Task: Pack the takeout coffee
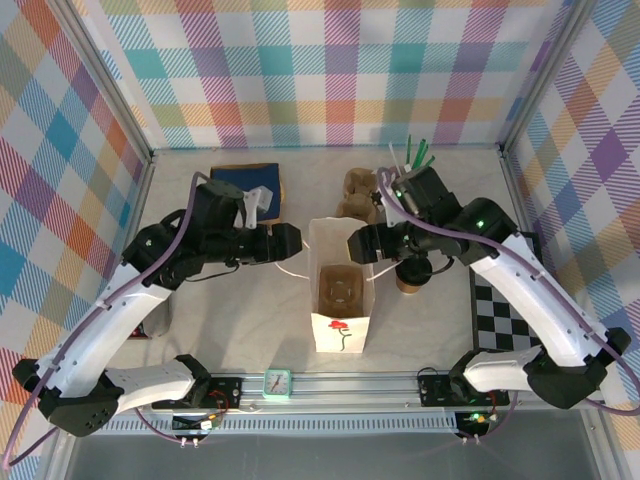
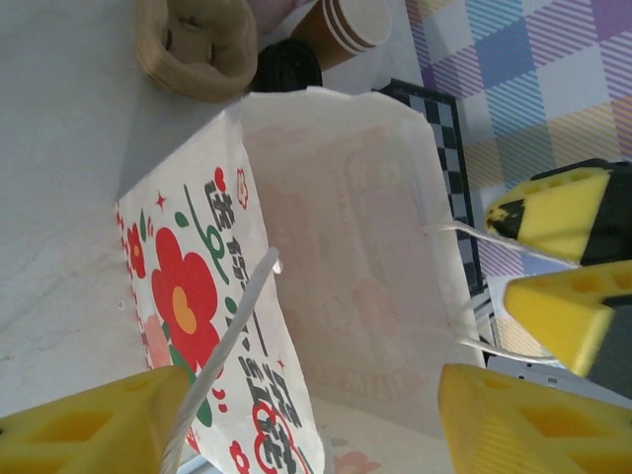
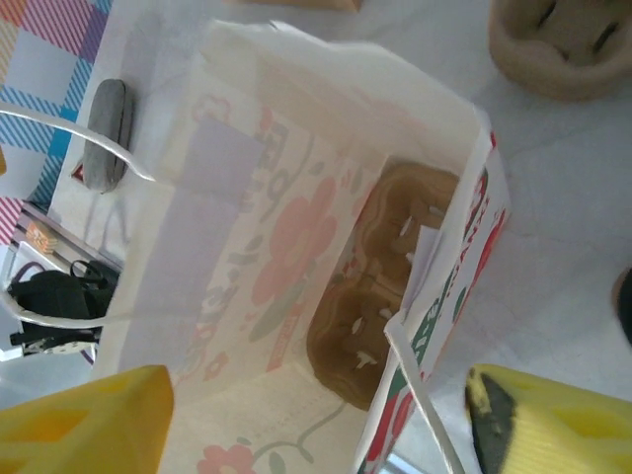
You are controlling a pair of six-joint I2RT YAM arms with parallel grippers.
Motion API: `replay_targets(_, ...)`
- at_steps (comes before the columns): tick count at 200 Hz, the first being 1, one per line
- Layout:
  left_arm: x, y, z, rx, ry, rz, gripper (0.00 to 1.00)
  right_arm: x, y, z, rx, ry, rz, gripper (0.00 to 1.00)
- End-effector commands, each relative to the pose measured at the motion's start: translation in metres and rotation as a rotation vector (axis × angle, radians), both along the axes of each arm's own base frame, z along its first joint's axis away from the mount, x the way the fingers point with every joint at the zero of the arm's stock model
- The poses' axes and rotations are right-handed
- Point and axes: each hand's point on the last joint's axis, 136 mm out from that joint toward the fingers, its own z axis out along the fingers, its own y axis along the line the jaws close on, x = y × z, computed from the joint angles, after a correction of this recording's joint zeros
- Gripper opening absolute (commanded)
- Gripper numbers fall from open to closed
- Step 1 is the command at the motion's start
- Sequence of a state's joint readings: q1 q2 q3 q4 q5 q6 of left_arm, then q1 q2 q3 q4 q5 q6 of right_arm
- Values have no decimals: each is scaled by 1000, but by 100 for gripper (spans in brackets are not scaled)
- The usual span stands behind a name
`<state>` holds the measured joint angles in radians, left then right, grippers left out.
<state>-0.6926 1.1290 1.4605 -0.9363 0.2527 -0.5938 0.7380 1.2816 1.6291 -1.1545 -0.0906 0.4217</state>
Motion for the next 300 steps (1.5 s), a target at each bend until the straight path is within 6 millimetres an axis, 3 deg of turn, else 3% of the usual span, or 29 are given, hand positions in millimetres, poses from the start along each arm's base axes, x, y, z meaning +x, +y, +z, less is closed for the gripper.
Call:
replay_targets(1,-3,13,8,79,-52,-4,71,5,-9,16,-50,-60,10,83)
replay_targets(21,-3,22,9,128,-76,4,75,10,-13,26,-77,-91,0,100)
replay_targets(60,3,39,17,225,-165,22,78,21,-34,44,-169,-182,-54,99)
replay_targets(101,22,41,32,285,-250,31,82,40,-77,46,-306,-246,-174,99)
replay_targets(120,36,41,32,290,-248,55,83,47,-95,30,-343,-209,-218,99)
replay_targets(144,59,42,29,190,-207,111,83,55,-119,-5,-372,-120,-314,99)
replay_targets(176,73,44,25,149,-189,142,83,60,-131,-51,-340,7,-436,99)
replay_targets(232,77,63,-2,163,-141,199,83,60,-128,-111,-358,205,-515,99)
replay_targets(257,83,76,-28,114,-65,255,83,64,-124,-130,-369,243,-515,99)
replay_targets(300,77,96,-38,76,-44,312,83,65,-122,-158,-404,302,-497,99)
